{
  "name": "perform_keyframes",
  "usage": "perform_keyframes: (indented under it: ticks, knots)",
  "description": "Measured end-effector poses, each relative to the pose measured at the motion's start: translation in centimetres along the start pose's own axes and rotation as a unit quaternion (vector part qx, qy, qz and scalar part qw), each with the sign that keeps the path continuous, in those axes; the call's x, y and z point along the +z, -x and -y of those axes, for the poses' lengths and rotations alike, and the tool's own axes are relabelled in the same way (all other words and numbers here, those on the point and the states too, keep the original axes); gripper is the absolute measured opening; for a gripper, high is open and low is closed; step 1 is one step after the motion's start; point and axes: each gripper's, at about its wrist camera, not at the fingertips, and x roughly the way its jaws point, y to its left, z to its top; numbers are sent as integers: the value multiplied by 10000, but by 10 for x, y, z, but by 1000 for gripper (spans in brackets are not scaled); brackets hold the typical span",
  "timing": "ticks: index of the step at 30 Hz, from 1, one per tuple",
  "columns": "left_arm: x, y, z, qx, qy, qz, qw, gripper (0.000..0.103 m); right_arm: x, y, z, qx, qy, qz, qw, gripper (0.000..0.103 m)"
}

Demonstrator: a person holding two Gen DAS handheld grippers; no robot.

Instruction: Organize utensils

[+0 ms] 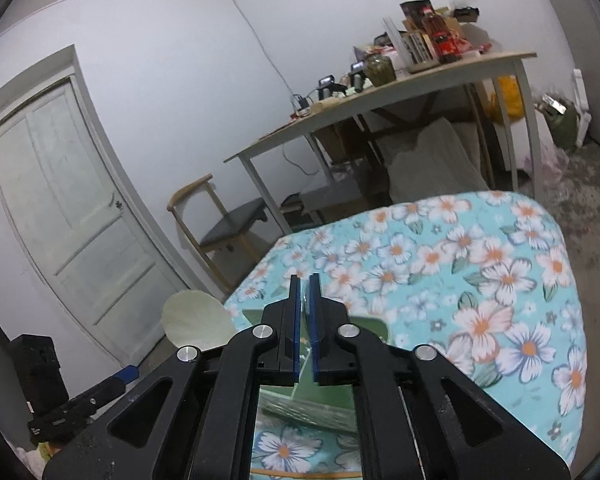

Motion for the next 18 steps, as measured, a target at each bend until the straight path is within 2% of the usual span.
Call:
perform_keyframes:
  ticks: [2,5,7,8,10,11,13,15,18]
  knots:
    - [-3,-1,-3,16,23,-16,10000,86,-2,2,1,-66,-10,22,10000,8]
    - [-7,0,-5,57,26,-17,10000,90,-2,6,1,-125,-16,52,9999,21]
    - [-8,3,-7,94,42,55,9999,93,1,11,-4,-166,59,146,9997,37]
    - [-8,4,-7,101,46,79,9999,95,2,14,-6,-134,113,213,9996,42]
    - [-9,6,-8,140,59,153,9998,96,4,22,-14,-179,250,311,9990,62]
    - [-9,7,-8,157,65,174,9997,97,5,26,-17,-197,309,350,9987,67]
    - [-9,8,-9,185,92,207,9996,97,7,37,-26,-241,424,442,9978,86]
    - [-11,8,-10,189,100,200,9996,97,7,47,-35,-316,571,541,9964,95]
    - [-13,8,-12,182,93,180,9996,97,4,58,-45,-544,773,692,9931,95]
